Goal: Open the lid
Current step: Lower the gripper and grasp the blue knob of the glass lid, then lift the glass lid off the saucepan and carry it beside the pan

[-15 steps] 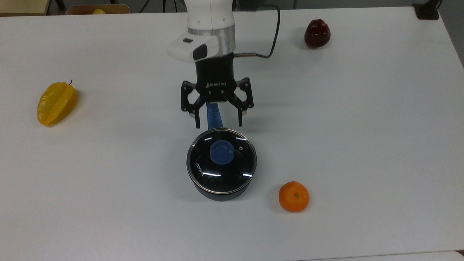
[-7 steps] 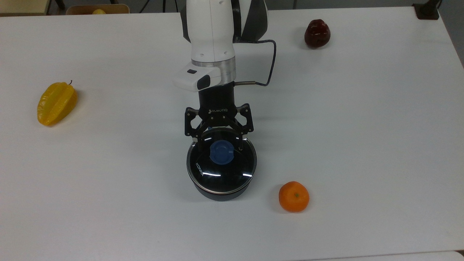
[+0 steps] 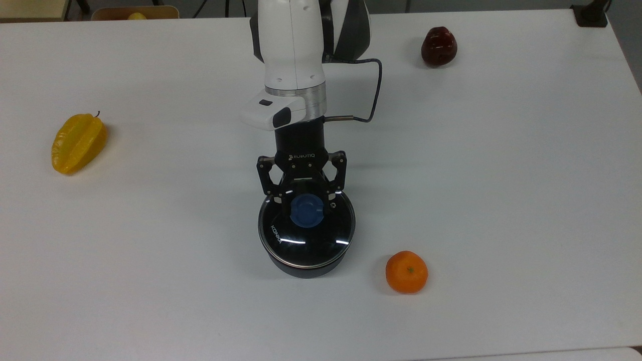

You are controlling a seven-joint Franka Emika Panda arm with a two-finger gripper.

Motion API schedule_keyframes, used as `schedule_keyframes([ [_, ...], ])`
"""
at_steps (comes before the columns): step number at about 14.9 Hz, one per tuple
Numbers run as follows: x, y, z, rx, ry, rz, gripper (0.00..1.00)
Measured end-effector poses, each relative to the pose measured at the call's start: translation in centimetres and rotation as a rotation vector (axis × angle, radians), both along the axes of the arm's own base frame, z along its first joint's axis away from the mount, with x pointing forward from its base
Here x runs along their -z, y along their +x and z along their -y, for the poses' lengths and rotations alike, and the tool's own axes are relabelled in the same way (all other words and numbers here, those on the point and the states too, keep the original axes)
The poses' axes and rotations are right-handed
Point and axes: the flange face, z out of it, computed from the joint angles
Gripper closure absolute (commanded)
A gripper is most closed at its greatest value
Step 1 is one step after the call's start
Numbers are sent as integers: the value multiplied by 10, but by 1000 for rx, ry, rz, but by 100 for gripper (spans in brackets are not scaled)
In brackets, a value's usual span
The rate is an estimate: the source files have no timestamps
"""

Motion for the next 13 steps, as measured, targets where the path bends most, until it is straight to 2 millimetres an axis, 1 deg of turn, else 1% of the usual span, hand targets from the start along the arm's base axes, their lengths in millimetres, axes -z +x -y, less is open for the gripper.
schedule_keyframes([
  [1,0,0,0,-1,0,0,49],
  [3,-1,0,-1,-2,0,2,61],
  [4,-1,0,-2,-2,0,2,65],
  [6,-1,0,-2,-3,0,3,69],
  [8,-4,0,-3,-4,1,7,70],
  [10,-17,0,-3,-4,3,26,70],
  [13,-51,-7,1,12,4,27,70],
])
